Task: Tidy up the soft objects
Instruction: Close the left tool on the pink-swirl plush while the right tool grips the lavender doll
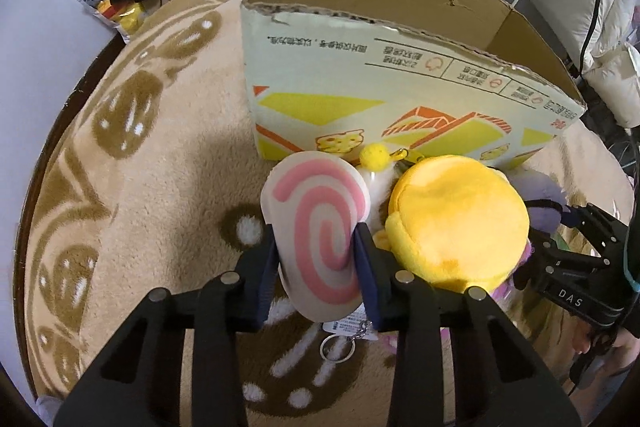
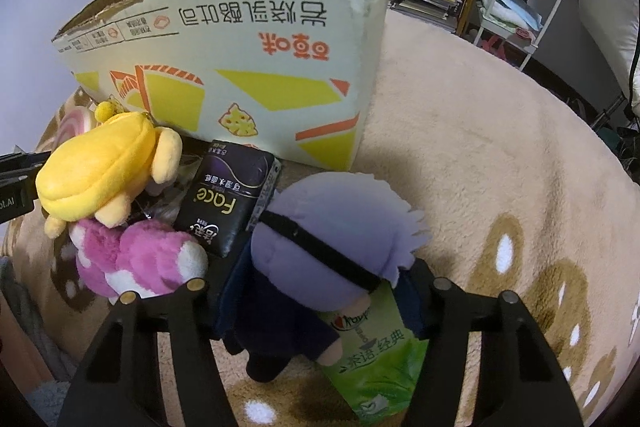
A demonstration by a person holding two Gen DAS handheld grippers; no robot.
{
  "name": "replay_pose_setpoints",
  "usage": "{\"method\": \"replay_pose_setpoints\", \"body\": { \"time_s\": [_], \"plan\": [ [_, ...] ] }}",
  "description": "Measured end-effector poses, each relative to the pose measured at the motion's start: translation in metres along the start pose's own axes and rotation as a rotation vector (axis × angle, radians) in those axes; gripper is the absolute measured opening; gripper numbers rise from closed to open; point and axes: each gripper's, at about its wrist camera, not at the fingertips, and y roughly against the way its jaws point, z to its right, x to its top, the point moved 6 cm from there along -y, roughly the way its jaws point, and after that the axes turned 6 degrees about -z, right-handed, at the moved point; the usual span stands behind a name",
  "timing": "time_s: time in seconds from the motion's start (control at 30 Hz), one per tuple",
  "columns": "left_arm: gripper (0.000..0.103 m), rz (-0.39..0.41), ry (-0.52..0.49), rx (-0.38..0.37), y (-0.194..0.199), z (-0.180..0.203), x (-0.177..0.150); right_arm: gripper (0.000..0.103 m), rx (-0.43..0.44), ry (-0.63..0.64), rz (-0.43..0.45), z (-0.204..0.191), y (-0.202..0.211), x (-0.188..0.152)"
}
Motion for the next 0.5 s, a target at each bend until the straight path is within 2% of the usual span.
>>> {"method": "replay_pose_setpoints", "body": {
  "time_s": [0.27,0.5],
  "plan": [
    [0.035,0.020,-0.021,0.055,0.007,0.001,-0.005,0.067,0.023,-0.020,0.043,0.003,0.015,0.004],
    [0.035,0.025,-0.012,0.068,0.012,-0.001,-0.007,0.067,0.027,-0.011,0.066,-0.004,0.024,0.003]
  ]
}}
